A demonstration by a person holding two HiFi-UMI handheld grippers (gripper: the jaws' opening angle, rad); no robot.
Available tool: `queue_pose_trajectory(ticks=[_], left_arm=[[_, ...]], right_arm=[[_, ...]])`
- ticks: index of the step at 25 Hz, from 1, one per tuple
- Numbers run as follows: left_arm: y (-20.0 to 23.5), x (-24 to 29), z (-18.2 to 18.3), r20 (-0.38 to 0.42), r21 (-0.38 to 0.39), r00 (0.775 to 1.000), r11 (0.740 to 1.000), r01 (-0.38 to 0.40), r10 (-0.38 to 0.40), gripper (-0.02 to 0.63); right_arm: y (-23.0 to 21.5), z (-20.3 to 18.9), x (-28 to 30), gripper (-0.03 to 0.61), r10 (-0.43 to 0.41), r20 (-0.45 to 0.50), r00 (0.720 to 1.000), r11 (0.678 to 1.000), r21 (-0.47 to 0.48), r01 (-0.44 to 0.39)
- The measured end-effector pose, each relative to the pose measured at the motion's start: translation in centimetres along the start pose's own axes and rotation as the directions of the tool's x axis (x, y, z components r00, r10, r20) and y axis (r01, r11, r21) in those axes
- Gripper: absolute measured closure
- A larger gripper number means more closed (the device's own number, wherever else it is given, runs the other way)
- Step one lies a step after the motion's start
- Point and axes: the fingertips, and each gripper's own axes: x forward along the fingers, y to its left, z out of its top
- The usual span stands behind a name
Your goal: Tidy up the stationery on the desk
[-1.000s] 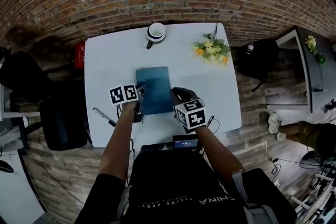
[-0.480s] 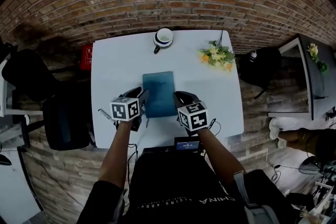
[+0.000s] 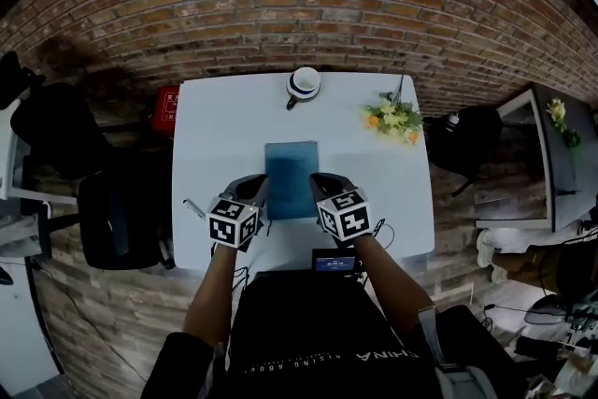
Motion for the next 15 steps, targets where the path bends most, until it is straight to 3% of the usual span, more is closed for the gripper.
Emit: queue_pose_trajectory(ticks=[8, 15], left_arm=[[3.6, -4.9, -0.5, 0.051, -0.041, 0.991, 0.991, -0.124, 0.126, 0.601], [9.3, -12.3, -3.9, 0.066, -0.135, 0.953, 0.949, -0.286, 0.296, 0.601]], right_arm=[[5.0, 1.0, 2.8, 0.568, 0.107, -0.057, 0.993, 0.988, -0.101, -0.113], [13.2, 0.9, 7.8, 0.548, 0.231, -0.165, 0.959, 0.938, -0.224, -0.265]])
